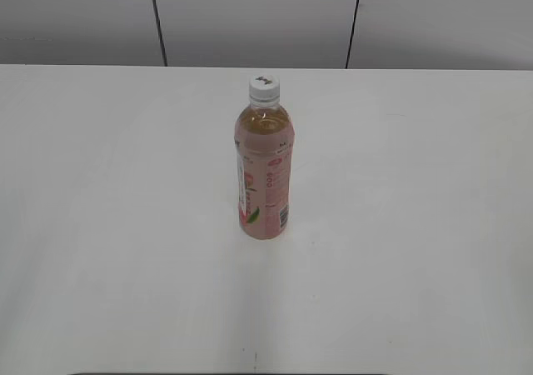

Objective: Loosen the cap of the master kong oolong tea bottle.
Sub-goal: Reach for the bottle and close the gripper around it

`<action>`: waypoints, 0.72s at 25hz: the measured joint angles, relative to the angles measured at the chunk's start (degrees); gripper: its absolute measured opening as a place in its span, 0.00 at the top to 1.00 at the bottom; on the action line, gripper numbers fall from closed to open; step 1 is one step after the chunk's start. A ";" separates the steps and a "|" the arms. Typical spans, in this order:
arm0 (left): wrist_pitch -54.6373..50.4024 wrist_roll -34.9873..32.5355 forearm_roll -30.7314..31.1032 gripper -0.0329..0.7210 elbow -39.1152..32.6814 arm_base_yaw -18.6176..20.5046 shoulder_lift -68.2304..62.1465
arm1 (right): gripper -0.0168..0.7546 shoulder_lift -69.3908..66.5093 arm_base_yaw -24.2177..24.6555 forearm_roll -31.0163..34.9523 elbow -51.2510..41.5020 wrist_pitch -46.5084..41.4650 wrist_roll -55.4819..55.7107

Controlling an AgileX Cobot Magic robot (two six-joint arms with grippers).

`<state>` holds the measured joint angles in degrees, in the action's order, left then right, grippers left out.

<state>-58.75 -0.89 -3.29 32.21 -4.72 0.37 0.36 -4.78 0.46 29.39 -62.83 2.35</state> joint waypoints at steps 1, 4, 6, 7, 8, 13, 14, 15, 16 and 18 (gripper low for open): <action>0.00 0.00 0.00 0.40 0.00 0.00 0.00 | 0.40 0.00 0.00 -0.46 0.00 0.00 0.00; 0.00 0.00 0.00 0.40 0.00 0.00 0.00 | 0.40 0.00 0.00 0.00 0.00 0.00 0.00; 0.00 0.00 0.00 0.40 0.00 0.00 0.00 | 0.40 0.00 0.00 -0.46 0.00 0.00 0.00; 0.00 0.00 0.00 0.40 0.00 0.00 0.00 | 0.40 0.00 0.00 -0.46 0.00 0.00 0.00; 0.00 0.00 0.00 0.40 0.00 0.00 0.00 | 0.40 0.00 0.00 0.00 0.00 0.00 0.00; 0.00 0.00 0.00 0.40 0.00 0.00 0.00 | 0.40 0.00 0.00 0.00 0.00 0.00 0.00; 0.00 0.00 0.00 0.40 0.00 0.00 0.00 | 0.40 0.00 0.00 0.00 0.00 0.00 0.00; 0.00 0.00 0.00 0.40 0.00 0.00 0.00 | 0.40 0.00 0.00 0.00 0.00 0.00 0.00; 0.00 0.00 0.00 0.40 0.00 0.00 0.00 | 0.40 0.00 0.00 0.00 0.00 0.00 0.00; 0.00 0.00 0.00 0.40 0.00 0.00 0.00 | 0.40 0.00 0.00 -0.46 0.00 0.00 0.00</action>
<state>-58.75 -0.89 -3.29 32.21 -4.72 0.37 0.36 -4.78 0.00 29.39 -62.83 2.35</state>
